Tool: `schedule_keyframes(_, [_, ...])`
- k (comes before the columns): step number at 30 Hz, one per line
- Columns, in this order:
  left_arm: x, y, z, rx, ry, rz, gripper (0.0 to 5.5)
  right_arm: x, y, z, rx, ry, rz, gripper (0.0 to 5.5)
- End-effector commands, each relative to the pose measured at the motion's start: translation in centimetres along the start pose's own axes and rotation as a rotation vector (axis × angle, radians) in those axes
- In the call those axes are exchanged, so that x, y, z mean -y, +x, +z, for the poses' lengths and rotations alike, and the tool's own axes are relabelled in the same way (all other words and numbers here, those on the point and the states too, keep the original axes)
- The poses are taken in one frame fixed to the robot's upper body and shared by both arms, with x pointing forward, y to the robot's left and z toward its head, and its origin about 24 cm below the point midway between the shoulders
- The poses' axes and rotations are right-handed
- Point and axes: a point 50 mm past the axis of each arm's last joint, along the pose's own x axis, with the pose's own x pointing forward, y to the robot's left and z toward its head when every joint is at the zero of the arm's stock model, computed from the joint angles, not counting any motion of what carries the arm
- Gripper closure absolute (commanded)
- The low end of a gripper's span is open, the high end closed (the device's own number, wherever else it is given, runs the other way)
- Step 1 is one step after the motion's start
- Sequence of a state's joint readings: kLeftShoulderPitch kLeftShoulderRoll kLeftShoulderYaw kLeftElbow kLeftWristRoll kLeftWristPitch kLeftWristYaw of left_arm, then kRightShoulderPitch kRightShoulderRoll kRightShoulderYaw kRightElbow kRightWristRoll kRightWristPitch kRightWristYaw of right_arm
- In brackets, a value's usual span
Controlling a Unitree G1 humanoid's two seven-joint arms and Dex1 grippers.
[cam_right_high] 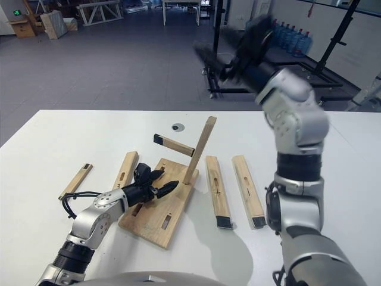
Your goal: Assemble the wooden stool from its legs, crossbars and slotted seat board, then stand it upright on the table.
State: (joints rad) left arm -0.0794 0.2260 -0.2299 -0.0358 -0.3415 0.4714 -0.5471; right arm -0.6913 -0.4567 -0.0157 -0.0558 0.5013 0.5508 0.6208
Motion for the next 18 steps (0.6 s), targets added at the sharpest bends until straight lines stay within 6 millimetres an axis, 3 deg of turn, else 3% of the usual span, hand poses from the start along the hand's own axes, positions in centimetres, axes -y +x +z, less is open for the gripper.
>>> schedule_keyframes(1, [-0.8, -1.3, -4.3, -0.206, -0.092, 0.084, 1.2, -6.7, -2.1, -10.3, -0.394, -0.062, 0.227, 1.43])
schedule_keyframes(2, [-0.7, -1.4, -4.3, -0.207, -0.095, 0.086, 1.2, -7.7, -2.8, -11.7, -0.445, -0.068, 0.255, 1.43])
schedule_keyframes(4, [-0.7, -1.5, -4.4, -0.209, -0.099, 0.087, 1.2, -7.3, -3.0, -12.3, -0.47, -0.096, 0.218, 1.43])
schedule_keyframes(8, [-0.6, -1.4, -4.4, -0.209, -0.1, 0.088, 1.2, -4.8, -2.5, -11.0, -0.437, -0.138, 0.122, 1.43])
schedule_keyframes(12, [-0.5, -1.2, -4.4, -0.205, -0.101, 0.09, 1.2, -4.2, -2.4, -10.4, -0.416, -0.159, 0.105, 1.43])
schedule_keyframes(15, [-0.6, -1.2, -4.4, -0.204, -0.102, 0.092, 1.2, -3.3, -1.7, -8.4, -0.283, -0.178, 0.045, 1.43])
schedule_keyframes(18, [-0.6, -1.2, -4.4, -0.202, -0.107, 0.101, 1.2, -2.6, -1.3, -4.8, -0.082, -0.16, 0.017, 1.43])
